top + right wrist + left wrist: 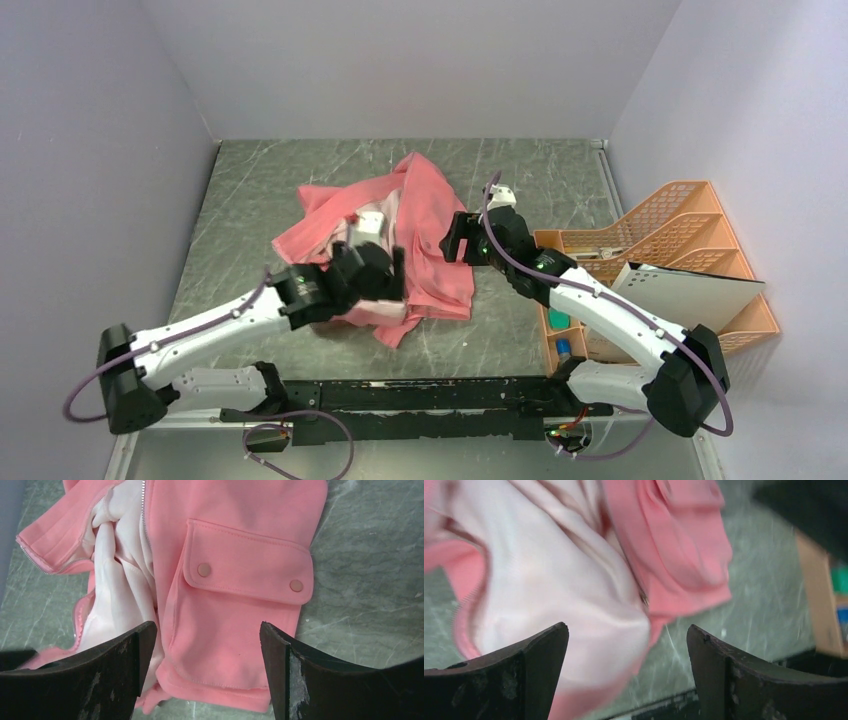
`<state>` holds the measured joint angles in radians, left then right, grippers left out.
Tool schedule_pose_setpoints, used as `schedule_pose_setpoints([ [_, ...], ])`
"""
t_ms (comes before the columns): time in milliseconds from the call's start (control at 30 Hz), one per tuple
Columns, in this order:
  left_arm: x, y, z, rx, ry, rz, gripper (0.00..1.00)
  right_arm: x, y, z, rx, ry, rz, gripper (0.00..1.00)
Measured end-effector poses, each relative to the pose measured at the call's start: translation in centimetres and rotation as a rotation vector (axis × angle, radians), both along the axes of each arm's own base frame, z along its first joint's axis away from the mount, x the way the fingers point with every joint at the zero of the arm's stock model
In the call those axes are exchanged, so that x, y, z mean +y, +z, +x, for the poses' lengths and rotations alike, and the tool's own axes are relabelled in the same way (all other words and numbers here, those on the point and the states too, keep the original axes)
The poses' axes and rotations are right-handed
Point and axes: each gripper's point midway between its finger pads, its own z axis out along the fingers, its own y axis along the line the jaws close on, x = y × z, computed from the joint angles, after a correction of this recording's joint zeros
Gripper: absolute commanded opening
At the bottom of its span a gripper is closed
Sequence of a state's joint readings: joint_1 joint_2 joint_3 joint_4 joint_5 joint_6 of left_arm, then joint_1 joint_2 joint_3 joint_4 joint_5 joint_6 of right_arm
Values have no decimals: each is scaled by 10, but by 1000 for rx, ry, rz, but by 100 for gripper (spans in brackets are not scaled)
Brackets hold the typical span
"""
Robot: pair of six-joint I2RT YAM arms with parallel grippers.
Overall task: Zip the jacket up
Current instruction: Flatten out the jacket at the center of the board.
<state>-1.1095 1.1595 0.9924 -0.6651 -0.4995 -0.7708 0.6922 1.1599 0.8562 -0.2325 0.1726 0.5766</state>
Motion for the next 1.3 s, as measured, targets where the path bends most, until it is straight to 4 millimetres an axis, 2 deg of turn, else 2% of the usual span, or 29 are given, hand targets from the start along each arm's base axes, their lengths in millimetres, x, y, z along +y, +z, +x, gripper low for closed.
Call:
schedule_pose_setpoints([
  [100,29,25,37,-42,107,-77,92,-1,-2,-2,6,2,-2,81],
  [233,69,38,81,-71,221,-114,92,1,1,-5,4,24,9,81],
  [333,91,38,107,-53,270,-155,91,4,1,-8,5,56,11,80],
  [367,105,36,119,-42,309,-176,91,7,1,-11,7,77,12,80],
  [467,160,25,149,-5,472,-227,90,16,2,-20,-1,129,4,81],
  [533,194,15,159,16,570,-249,90,34,2,-37,-12,200,-11,81],
  [600,219,5,162,46,647,-251,91,58,3,-62,-23,288,-27,81],
  [633,228,0,163,60,675,-252,91,77,3,-82,-28,362,-33,81],
  [667,232,-3,163,67,690,-251,91,81,3,-83,-31,370,-37,81],
  [700,237,-7,163,73,705,-250,91,101,3,-106,-35,448,-42,81],
  [833,248,-27,155,118,747,-241,91,150,-13,-157,-37,613,-75,81],
  [933,247,-43,147,160,750,-231,91,173,-34,-187,-22,703,-116,81],
  [1067,246,-57,139,201,751,-219,92,194,-58,-206,-14,766,-173,81],
  [1300,247,-71,125,229,763,-202,87,220,-82,-208,-26,788,-214,82],
])
